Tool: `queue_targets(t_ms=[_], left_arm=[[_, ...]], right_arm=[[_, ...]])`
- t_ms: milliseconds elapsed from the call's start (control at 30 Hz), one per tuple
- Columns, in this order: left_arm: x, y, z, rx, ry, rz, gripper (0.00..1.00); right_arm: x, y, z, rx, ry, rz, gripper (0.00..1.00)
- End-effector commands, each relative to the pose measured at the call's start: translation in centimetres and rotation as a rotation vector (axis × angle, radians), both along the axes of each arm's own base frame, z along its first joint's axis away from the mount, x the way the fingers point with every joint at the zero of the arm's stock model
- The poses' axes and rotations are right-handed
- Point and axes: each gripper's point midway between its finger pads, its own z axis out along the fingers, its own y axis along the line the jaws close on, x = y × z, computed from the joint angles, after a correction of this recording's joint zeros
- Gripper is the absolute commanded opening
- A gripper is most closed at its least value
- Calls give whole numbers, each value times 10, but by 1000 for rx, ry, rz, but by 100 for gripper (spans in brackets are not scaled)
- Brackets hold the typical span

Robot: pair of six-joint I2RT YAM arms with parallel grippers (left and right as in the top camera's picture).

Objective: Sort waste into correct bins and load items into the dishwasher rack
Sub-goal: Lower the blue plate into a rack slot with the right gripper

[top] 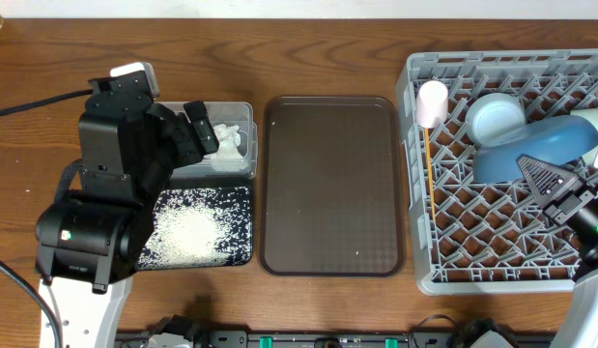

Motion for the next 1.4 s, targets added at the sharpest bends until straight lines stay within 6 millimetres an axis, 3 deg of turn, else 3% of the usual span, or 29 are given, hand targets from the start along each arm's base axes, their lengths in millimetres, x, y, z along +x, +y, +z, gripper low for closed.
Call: queue_targets(t_ms=[0,267,967,1167,1367], left_arm=[[1,3,6,13,-13,9,94],[1,3,6,13,-13,9,94],[1,3,6,13,-13,9,94],[1,3,6,13,-13,9,94],[1,3,6,13,-13,9,94]], right_arm=[[-3,4,3,6,2,7,1],[3,-9,-36,-22,180,-142,1],[9,-39,-71,-84,355,-327,1],[10,-40,-78,-68,379,-324,8],[8,-45,-99,-48,480,-351,11]])
